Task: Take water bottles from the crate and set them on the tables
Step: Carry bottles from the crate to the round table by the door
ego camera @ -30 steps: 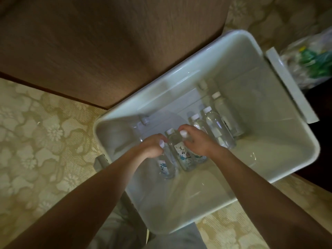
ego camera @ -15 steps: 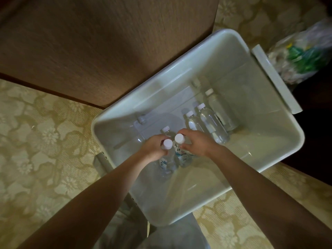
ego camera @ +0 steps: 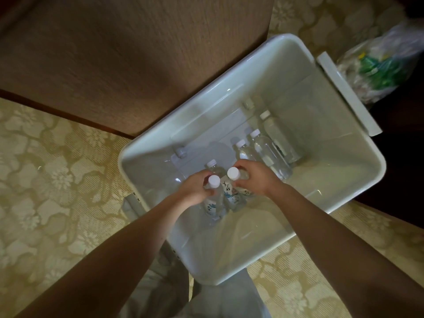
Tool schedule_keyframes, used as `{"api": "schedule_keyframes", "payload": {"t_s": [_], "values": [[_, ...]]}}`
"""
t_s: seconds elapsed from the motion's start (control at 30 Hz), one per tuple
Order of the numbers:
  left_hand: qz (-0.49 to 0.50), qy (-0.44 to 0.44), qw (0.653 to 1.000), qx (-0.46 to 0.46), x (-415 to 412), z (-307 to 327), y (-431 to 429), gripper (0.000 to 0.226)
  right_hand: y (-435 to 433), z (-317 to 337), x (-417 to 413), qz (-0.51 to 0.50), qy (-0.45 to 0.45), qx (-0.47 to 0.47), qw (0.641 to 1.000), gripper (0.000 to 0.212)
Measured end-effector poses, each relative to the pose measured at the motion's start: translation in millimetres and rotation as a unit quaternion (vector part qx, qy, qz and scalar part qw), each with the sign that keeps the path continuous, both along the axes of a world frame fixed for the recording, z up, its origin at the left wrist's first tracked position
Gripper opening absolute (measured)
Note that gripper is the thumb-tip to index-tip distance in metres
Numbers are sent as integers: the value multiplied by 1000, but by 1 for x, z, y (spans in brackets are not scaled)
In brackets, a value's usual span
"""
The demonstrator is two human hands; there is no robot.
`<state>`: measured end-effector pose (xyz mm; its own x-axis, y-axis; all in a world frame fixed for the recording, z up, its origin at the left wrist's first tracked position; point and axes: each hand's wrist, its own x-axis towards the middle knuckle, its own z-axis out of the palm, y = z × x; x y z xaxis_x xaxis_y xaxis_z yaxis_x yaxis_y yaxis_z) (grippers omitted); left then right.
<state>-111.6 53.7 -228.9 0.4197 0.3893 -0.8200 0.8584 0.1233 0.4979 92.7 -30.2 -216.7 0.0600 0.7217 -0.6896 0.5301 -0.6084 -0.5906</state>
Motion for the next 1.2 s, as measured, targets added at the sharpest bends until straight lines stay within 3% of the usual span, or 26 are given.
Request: {"api": "schedule_keyframes", "payload": {"t_s": [0.43,0.57,0.87,1.2], "values": [[29,-48,998,1,0,0,-8,25,-5,1,-8,-8,-9,3,1000,41],[25,-65,998,-2,1,2,-9,30,-5,4,-10,-6,-14,-2,1000,40],[74,-142,986,49,19,30,13,25,5,43,6,-188,41,37,981,36],[122,-230,964,58,12,114,51,23,24,127,-2,-236,129,67,961,15]]}}
